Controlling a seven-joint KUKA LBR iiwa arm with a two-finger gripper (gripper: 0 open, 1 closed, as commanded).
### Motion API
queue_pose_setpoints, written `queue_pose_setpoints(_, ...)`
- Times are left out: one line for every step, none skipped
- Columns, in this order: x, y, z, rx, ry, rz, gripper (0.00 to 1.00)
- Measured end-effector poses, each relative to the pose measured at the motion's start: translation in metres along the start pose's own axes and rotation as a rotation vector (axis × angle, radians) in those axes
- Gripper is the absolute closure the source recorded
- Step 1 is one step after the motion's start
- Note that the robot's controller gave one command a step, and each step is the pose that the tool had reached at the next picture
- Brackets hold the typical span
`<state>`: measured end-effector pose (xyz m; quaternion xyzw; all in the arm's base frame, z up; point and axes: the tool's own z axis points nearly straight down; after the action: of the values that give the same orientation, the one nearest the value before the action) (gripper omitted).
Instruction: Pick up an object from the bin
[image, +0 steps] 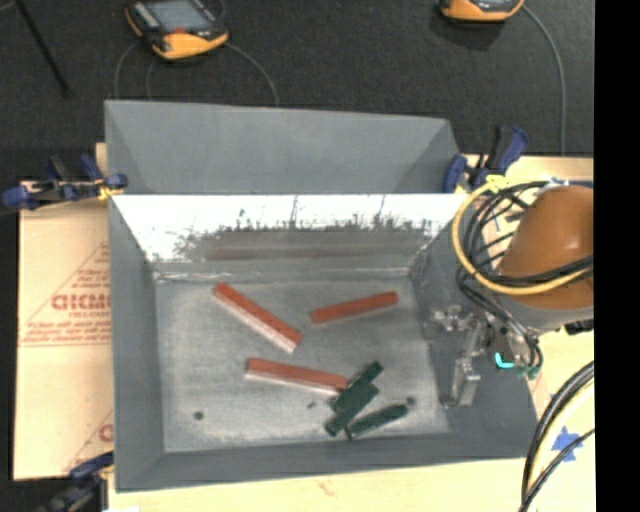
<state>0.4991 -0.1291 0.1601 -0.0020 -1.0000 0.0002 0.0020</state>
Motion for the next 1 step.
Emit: queue_pose_setpoints(-0.002, 0.0003, -0.0037, 0.001, -0.007, -0.004, 0.0)
